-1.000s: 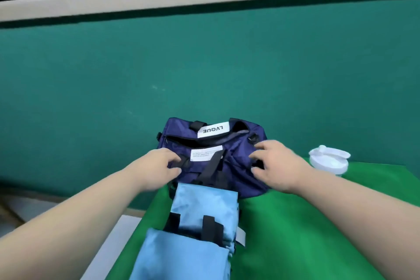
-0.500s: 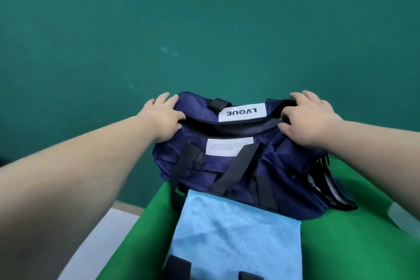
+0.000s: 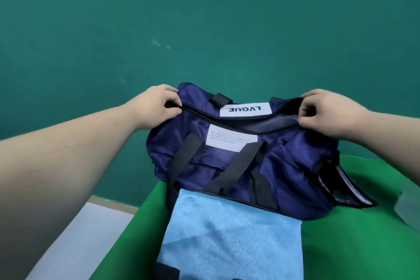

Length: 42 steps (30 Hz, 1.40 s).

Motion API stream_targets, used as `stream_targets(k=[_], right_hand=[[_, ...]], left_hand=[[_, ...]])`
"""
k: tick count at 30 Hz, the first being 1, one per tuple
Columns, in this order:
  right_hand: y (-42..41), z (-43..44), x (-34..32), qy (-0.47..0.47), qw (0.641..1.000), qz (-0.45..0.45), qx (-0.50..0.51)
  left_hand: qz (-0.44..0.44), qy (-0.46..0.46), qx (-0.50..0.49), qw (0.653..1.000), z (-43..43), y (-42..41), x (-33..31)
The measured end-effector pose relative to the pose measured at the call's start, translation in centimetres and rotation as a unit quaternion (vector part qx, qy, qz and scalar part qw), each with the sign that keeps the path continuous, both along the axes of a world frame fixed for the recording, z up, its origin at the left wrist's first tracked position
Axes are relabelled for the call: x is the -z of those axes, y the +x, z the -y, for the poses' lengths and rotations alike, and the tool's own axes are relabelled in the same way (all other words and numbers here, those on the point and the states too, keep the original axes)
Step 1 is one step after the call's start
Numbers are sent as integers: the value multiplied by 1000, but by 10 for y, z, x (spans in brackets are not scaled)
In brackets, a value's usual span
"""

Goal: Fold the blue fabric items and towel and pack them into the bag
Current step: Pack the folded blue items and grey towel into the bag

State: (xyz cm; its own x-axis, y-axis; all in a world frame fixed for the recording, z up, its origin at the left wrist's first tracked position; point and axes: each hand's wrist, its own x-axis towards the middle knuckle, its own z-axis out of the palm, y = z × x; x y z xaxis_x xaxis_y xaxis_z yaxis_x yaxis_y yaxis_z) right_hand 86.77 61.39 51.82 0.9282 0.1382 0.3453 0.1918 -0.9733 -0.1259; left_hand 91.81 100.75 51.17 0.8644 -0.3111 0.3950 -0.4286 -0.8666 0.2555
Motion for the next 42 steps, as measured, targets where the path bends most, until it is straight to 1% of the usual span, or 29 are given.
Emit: stream_targets(k=[3,7,11,13,14,16,18,20,21,24,28,29,31,35,38,42], right_hand=[[-1,-2,10,-32,998,-60,12],[2,1,14,-80,992,-84,39],[-5,7,15,-85,993,-74,40],[-11,13,16,-91,994,-59,32],[-13,15,16,-80,995,-46,24],[-18,18,15,-27,999,-14,13],[-23,21,8,59,998,19,25],[-25,25,2,151,986,42,46],[-26,26,0,194,978,55,53],[-24,25,-2,321,937,114,81],[-11,13,-15,454,860,212,98],[-6,10,-23,472,846,229,97],[1,9,-42,488,829,260,86],[0,14,-92,489,814,307,60],[-16,22,-128,497,799,334,50],[-53,35,-169,504,788,350,38]], left_hand=[[8,-63,-16,998,1,-7,1],[1,-187,-26,982,0,-9,6],[-18,-277,-23,960,0,-7,9],[-17,-322,-26,946,1,-6,10],[-17,-338,-24,941,2,-6,11],[-20,-354,-25,935,1,-6,13],[-19,-364,-30,931,0,-7,15],[-21,-387,-36,921,0,-10,13],[-25,-411,-37,911,1,-11,11],[-40,-478,-37,877,12,-14,5],[-31,-541,-36,840,34,-10,-8],[-30,-555,-29,831,37,-8,-13],[-28,-583,-11,812,43,-7,-27],[-30,-629,27,776,57,-11,-62],[-26,-643,47,764,70,-24,-91],[-15,-646,73,760,82,-56,-136]])
